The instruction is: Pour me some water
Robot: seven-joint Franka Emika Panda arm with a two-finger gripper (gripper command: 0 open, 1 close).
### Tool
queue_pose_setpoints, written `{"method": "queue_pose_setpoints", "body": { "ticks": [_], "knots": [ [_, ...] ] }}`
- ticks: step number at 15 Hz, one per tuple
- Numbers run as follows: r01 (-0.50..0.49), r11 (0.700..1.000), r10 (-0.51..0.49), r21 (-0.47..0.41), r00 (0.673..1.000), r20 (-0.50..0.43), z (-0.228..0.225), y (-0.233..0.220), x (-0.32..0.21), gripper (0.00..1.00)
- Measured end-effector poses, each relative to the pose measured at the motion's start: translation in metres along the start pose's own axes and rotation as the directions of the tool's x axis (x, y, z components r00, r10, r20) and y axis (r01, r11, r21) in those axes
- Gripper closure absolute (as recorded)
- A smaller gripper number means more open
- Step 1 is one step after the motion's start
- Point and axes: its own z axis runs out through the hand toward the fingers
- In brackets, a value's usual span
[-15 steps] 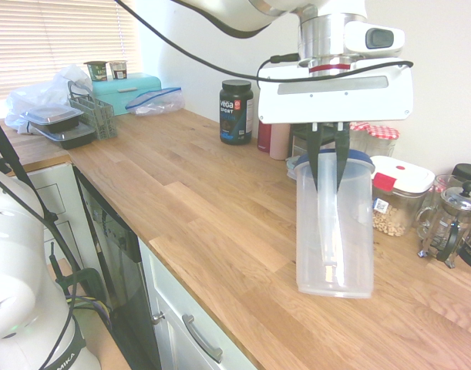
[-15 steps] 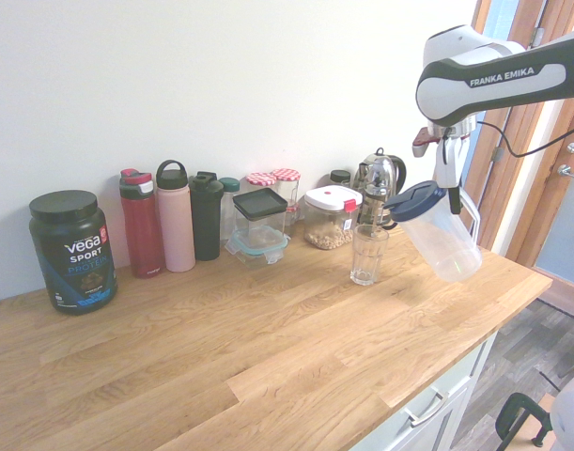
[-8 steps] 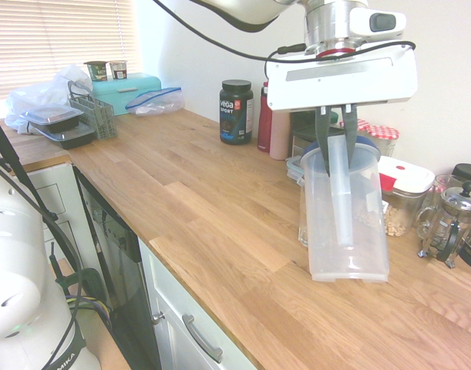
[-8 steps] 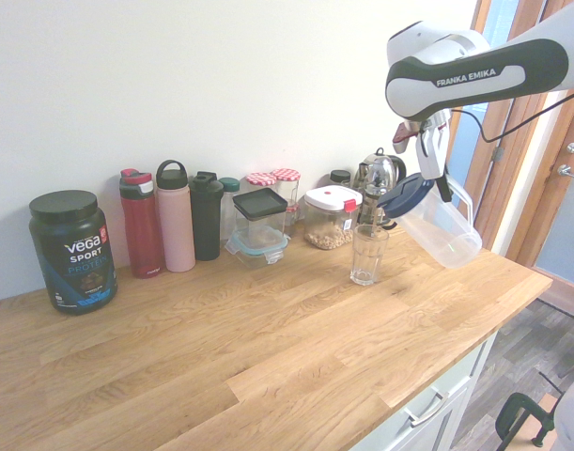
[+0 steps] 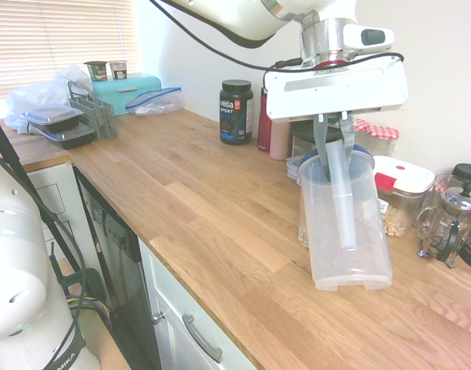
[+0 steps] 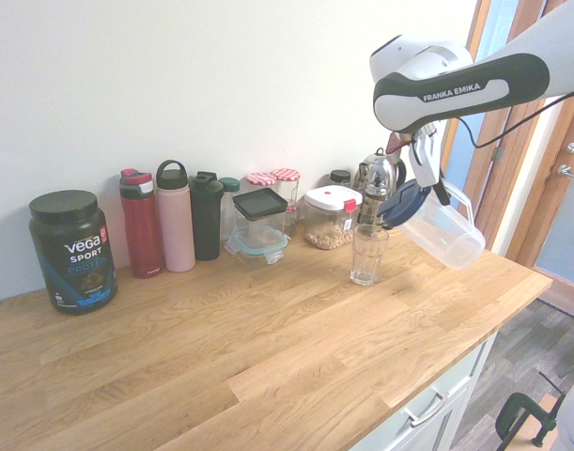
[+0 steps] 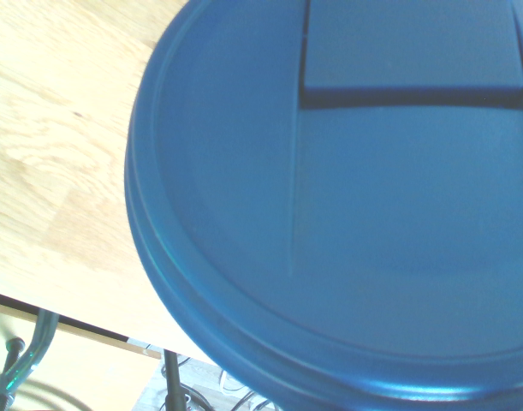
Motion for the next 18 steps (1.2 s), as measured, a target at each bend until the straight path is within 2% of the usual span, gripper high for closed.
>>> {"method": "queue_pose_setpoints", "body": {
  "ticks": [2,4,6,8,10,13,16,18],
  "knots": [
    [-0.02,0.999,0.02,0.028,1.0,-0.009,0.001,0.005,0.0,1.0],
    [-0.063,0.99,0.066,0.122,0.998,-0.018,0.003,0.028,-0.007,1.0],
    [-0.115,0.966,0.126,0.232,0.991,-0.035,0.005,0.061,-0.021,1.0],
    [-0.154,0.929,0.192,0.337,0.978,-0.085,0.016,0.077,-0.024,1.0],
    [-0.177,0.884,0.247,0.432,0.963,-0.111,0.03,0.076,-0.021,1.0],
    [-0.238,0.795,0.345,0.558,0.934,-0.094,0.048,0.087,-0.02,1.0],
    [-0.302,0.693,0.461,0.655,0.884,-0.08,0.064,0.118,-0.038,1.0],
    [-0.329,0.641,0.526,0.694,0.846,-0.085,0.064,0.125,-0.062,1.0]
  ]
}}
